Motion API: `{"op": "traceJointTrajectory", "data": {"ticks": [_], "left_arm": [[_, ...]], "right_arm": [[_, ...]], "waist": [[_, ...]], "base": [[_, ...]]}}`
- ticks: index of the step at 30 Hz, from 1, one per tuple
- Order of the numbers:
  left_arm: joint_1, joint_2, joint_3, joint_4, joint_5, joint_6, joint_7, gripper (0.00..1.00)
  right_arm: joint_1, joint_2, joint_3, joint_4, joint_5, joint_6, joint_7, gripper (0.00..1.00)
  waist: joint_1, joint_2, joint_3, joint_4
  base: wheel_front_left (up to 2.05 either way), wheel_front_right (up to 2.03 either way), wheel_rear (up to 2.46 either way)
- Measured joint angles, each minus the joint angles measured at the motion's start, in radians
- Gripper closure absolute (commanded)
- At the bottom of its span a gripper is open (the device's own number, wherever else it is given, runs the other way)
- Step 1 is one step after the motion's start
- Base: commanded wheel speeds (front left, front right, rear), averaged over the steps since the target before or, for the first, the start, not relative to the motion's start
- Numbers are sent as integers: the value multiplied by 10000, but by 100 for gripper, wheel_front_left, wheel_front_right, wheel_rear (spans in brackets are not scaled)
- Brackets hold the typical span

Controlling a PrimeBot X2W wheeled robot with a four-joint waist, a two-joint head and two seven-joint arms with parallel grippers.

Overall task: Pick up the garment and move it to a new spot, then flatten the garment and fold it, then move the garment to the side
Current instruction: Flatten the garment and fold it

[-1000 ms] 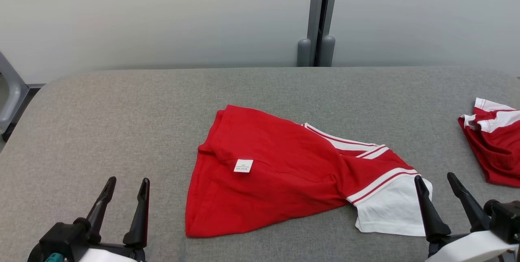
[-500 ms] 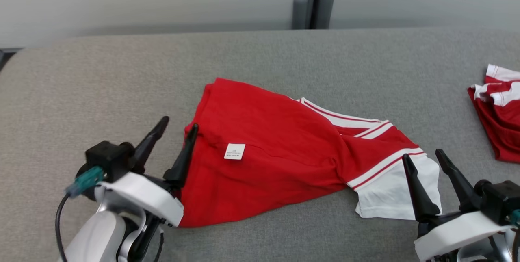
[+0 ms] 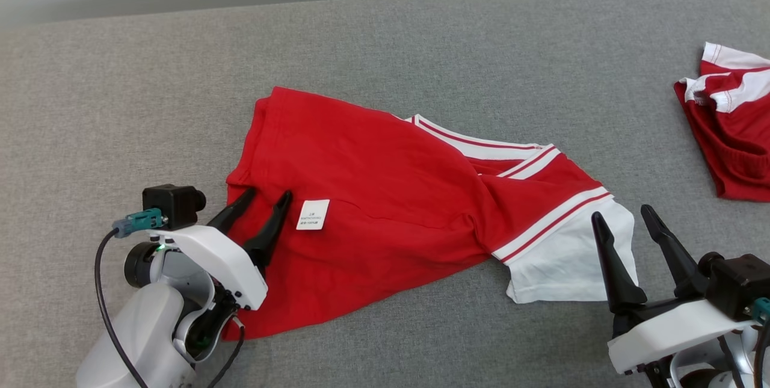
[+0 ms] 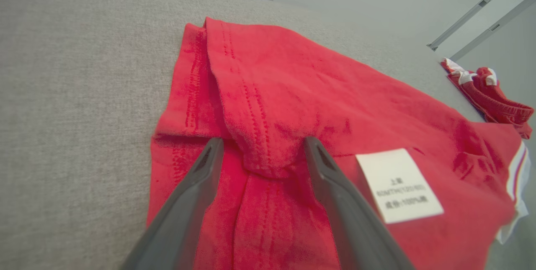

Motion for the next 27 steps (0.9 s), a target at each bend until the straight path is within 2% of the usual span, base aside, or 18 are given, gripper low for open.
{"op": "traceJointTrajectory", "data": {"ticks": [7,8,9,10,11,20,27], "left_arm": [[-314,236,-754,245,-754,-59,123,0],[-366,318,-865,234,-849,-59,82,8],[-397,380,-926,199,-928,-59,0,40],[-407,430,-1011,167,-982,-59,-69,62],[-407,489,-1108,130,-1055,-59,-138,100],[-455,991,-1662,-326,-1195,-59,-543,100],[-453,1248,-1772,-637,-1145,-61,-723,100]], "right_arm": [[-129,0,-10,102,31,0,-130,0],[-129,0,-15,117,35,0,-140,0],[-129,2,-21,123,52,0,-167,0],[-130,2,-36,134,73,0,-169,0],[-133,0,-48,151,82,0,-180,0],[-133,2,-196,533,178,0,-176,0],[96,4,-531,1685,265,0,-163,0]], "waist": [[1,0,151,-86],[0,0,161,-81],[1,0,169,-74],[0,0,179,-62],[0,0,192,-49],[0,0,228,82],[0,0,383,231]], "base": [[0,0,0],[0,0,0],[0,0,0],[0,0,0],[0,0,0],[0,0,0],[0,0,0]]}}
